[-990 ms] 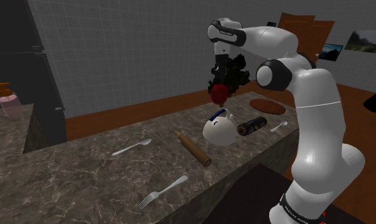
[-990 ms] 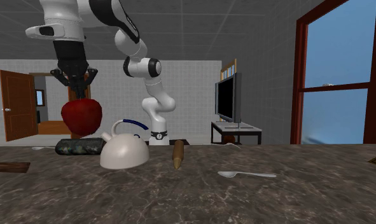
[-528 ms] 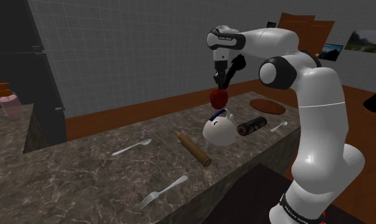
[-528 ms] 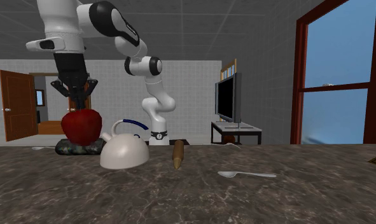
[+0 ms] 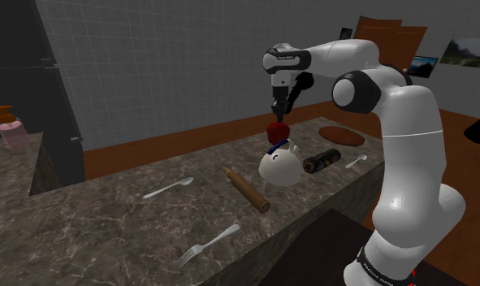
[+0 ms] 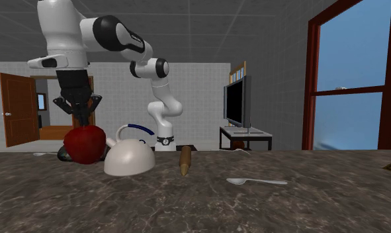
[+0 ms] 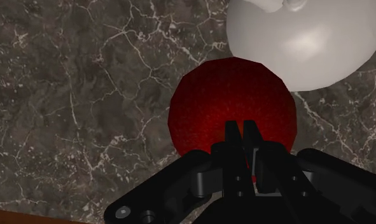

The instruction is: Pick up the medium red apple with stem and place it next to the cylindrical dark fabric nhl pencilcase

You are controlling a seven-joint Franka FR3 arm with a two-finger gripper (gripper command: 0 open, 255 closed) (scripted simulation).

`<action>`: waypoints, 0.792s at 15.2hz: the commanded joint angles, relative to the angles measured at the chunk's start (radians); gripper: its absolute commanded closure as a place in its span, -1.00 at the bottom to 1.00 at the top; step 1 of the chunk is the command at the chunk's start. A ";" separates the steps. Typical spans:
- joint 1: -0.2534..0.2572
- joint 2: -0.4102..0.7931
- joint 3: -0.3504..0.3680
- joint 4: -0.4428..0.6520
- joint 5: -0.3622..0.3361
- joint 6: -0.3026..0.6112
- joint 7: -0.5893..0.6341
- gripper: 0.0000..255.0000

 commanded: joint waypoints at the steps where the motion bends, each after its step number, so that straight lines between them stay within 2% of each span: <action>1: 0.001 -0.007 0.000 -0.041 0.000 0.035 0.001 1.00; 9: 0.003 -0.002 0.001 -0.141 0.000 0.140 0.003 1.00; 12: 0.003 -0.002 0.001 -0.145 0.000 0.144 0.003 1.00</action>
